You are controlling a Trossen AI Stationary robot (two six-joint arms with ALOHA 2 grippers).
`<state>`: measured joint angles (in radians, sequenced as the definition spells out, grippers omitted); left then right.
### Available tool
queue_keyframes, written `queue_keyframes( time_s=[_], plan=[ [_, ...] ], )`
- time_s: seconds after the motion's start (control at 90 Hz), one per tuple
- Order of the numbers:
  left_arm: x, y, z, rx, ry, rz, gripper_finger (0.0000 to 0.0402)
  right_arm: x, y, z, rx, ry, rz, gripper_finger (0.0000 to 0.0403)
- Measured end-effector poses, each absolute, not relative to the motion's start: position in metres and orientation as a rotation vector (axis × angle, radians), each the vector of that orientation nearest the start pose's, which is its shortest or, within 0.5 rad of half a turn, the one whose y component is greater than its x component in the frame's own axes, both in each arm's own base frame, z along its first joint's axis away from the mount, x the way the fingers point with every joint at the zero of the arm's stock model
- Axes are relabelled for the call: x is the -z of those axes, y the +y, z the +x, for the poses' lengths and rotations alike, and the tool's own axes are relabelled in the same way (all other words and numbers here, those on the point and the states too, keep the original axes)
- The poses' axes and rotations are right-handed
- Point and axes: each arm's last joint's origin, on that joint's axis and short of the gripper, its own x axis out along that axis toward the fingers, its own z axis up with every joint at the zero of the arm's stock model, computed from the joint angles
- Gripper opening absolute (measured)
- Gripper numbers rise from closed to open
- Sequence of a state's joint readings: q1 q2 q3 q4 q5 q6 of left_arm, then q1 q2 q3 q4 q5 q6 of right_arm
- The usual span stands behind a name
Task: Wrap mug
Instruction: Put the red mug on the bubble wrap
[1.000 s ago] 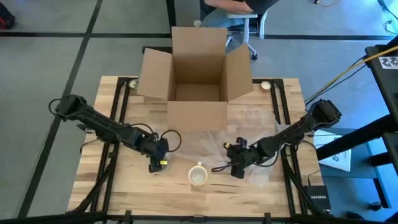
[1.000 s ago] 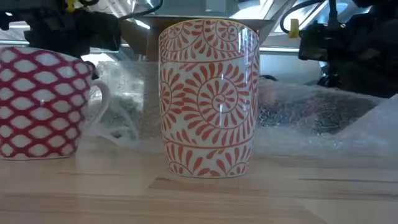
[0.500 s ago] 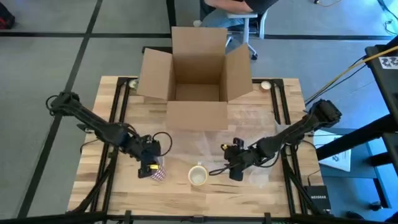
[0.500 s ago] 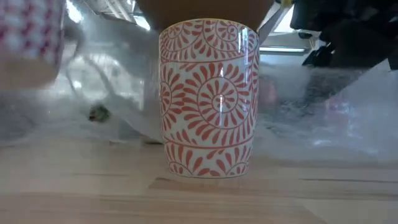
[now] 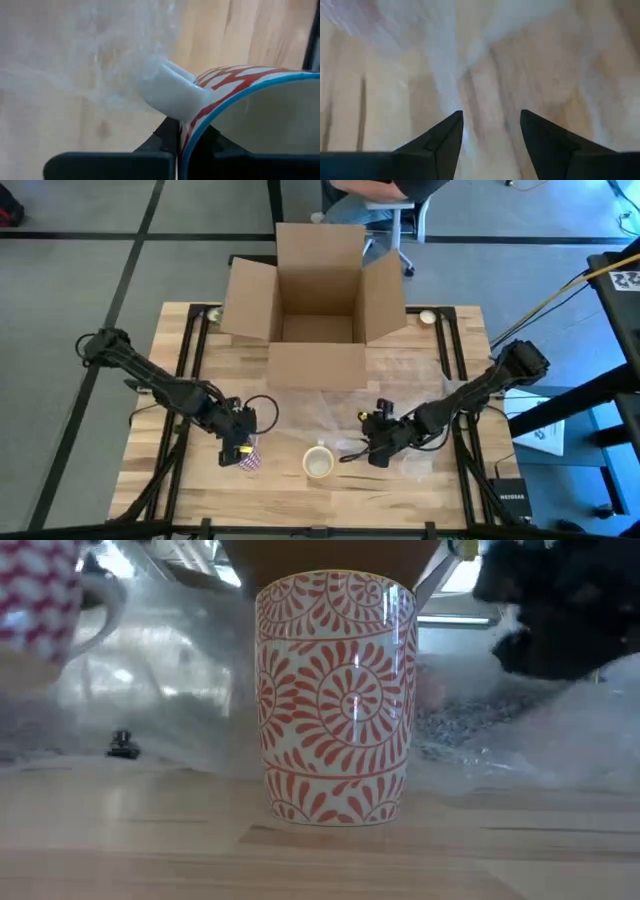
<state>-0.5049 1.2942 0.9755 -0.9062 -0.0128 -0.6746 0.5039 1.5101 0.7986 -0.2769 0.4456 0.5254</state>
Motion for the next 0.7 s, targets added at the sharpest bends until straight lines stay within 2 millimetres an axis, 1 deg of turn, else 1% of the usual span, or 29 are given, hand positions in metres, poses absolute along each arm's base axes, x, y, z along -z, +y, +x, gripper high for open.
queue_keyframes(
  time_s=[0.078,0.133,0.222,0.344,0.378,0.5,0.589,0.644,0.7],
  plan=[
    [-0.242,-0.114,0.205,0.041,1.267,-0.288,0.0002,-0.175,0.122,0.261,0.179,0.762,0.033,0.0186],
    [-0.241,-0.116,0.206,0.053,1.258,-0.299,0.0002,-0.169,0.119,0.267,0.157,0.745,0.040,0.0186],
    [-0.242,-0.118,0.206,0.063,1.249,-0.303,0.0002,-0.151,0.115,0.275,0.135,0.799,0.062,0.0186],
    [-0.244,-0.125,0.204,0.126,1.263,-0.329,0.0006,-0.117,0.111,0.279,0.132,0.937,0.046,0.0186],
    [-0.245,-0.127,0.202,0.141,1.276,-0.334,0.0008,-0.111,0.112,0.280,0.129,0.952,0.053,0.0186],
    [-0.252,-0.133,0.195,0.153,1.328,-0.356,0.0008,-0.100,0.113,0.280,0.146,0.995,0.070,0.0186],
    [-0.259,-0.135,0.187,0.152,1.341,-0.370,0.0007,-0.100,0.116,0.278,0.155,1.006,0.085,0.0186],
    [-0.267,-0.135,0.184,0.167,1.318,-0.386,0.0007,-0.099,0.116,0.278,0.159,1.008,0.082,0.0186],
    [-0.281,-0.135,0.181,0.195,1.269,-0.412,0.0007,-0.099,0.118,0.277,0.156,1.010,0.078,0.0186]
  ],
)
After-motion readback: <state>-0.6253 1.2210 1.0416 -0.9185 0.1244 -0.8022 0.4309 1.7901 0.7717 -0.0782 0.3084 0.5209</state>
